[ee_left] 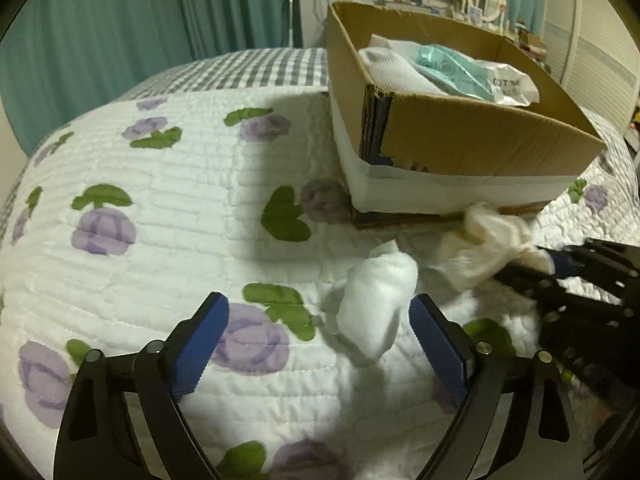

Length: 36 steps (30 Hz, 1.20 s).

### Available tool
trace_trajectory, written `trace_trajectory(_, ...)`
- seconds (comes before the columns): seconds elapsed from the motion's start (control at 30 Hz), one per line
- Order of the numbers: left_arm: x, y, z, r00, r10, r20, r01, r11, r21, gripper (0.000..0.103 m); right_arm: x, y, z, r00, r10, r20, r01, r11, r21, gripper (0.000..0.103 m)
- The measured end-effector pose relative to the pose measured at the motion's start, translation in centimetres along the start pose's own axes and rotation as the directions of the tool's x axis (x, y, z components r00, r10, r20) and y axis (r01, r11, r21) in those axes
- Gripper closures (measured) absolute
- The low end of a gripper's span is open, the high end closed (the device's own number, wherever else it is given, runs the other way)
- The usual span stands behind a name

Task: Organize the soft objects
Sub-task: 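Grasp the cream lace cloth with the right gripper while the left gripper grasps a white fluffy item, then lower the lace cloth and white item into the box and open both grippers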

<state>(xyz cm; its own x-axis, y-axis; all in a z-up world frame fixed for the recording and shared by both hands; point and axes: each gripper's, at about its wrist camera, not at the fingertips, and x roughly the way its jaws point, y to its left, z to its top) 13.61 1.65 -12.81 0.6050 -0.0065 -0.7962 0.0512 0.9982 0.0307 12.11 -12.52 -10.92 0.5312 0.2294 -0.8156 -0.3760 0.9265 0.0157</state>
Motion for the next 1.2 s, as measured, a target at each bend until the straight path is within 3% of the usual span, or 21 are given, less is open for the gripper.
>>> trace_trajectory(0.17, 1.5, -0.9, 0.3, 0.999, -0.032, -0.011, 0.032, 0.999, 0.014, 0.033, -0.4, -1.8, -0.3, 1.0, -0.013, 0.003, 0.013, 0.998, 0.061, 0.082)
trace_trajectory(0.27, 1.7, -1.9, 0.1, 0.998, -0.058, -0.016, 0.058, 0.997, 0.057, 0.052, -0.9, -1.7, -0.4, 1.0, -0.017, 0.004, 0.017, 0.998, 0.053, 0.082)
trace_trajectory(0.33, 1.5, -2.6, -0.1, 0.997, -0.071, -0.014, 0.072, 0.993, 0.09, 0.071, -0.9, -1.3, -0.3, 1.0, -0.014, 0.006, 0.014, 0.999, 0.049, 0.082)
trace_trajectory(0.5, 0.5, -3.6, -0.8, 0.998, -0.057, -0.008, 0.057, 0.991, 0.122, 0.076, -2.1, -0.4, -0.7, 1.0, -0.025, 0.017, 0.025, 0.999, 0.022, 0.082)
trace_trajectory(0.77, -4.1, -4.3, -1.5, 0.993, -0.114, 0.03, 0.109, 0.987, 0.118, 0.078, -6.1, -0.4, -0.9, 0.998, -0.024, 0.064, 0.022, 0.999, 0.031, 0.082)
trace_trajectory(1.0, -8.6, -5.3, -0.9, 0.989, -0.129, 0.075, 0.117, 0.982, 0.145, 0.079, -12.6, -1.0, -0.9, 0.99, -0.026, 0.141, 0.018, 0.998, 0.056, 0.082)
trace_trajectory(1.2, -14.2, -5.9, 1.2, 0.969, -0.175, 0.175, 0.15, 0.977, 0.149, 0.079, -19.3, -1.1, 1.0, 0.969, -0.065, 0.238, 0.06, 0.998, 0.027, 0.082)
